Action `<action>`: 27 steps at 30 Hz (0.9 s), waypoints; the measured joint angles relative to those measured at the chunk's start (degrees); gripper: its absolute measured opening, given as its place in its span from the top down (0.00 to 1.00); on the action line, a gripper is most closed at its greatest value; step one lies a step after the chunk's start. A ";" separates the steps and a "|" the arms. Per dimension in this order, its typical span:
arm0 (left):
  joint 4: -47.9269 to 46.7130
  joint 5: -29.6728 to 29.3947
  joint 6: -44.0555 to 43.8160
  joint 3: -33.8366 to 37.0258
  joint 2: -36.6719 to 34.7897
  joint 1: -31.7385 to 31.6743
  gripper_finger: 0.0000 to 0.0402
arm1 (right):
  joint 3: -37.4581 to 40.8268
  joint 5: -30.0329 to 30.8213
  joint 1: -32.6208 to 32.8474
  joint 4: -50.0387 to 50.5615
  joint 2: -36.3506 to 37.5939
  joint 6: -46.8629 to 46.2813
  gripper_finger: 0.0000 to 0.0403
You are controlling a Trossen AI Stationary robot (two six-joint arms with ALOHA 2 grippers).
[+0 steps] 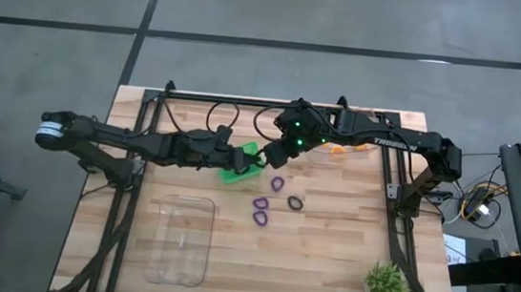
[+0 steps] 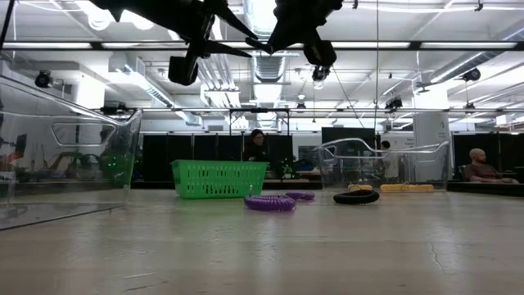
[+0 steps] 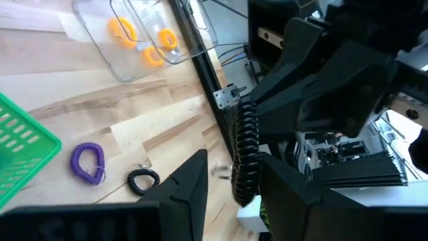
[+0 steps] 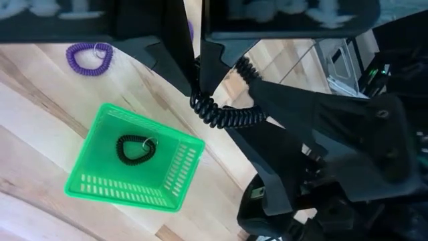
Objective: Sort spring keychains
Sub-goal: Put the bottom black spring keychain into the green bin
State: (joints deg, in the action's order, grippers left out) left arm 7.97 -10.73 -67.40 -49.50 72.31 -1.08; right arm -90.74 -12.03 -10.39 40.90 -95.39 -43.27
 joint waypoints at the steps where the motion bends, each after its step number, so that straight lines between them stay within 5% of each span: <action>1: -0.03 0.02 0.01 0.00 0.00 0.00 0.72 | 0.00 -0.04 0.00 -0.01 0.00 -0.01 0.98; 8: -1.37 0.25 0.19 0.00 0.00 -0.62 0.96 | 0.00 -0.93 0.42 -1.30 0.00 0.02 0.98; 18: -1.78 0.31 1.44 0.00 -0.33 -1.60 0.97 | 0.00 -1.81 1.04 -6.56 0.04 0.37 0.96; 27: -13.64 0.55 4.32 0.00 -2.91 -4.07 0.97 | 0.00 -1.99 1.25 -6.67 0.15 0.42 0.72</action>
State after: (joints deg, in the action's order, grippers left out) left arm -5.66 -10.17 -63.09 -49.50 69.41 -5.16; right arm -90.74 -14.02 -9.15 34.22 -95.24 -42.85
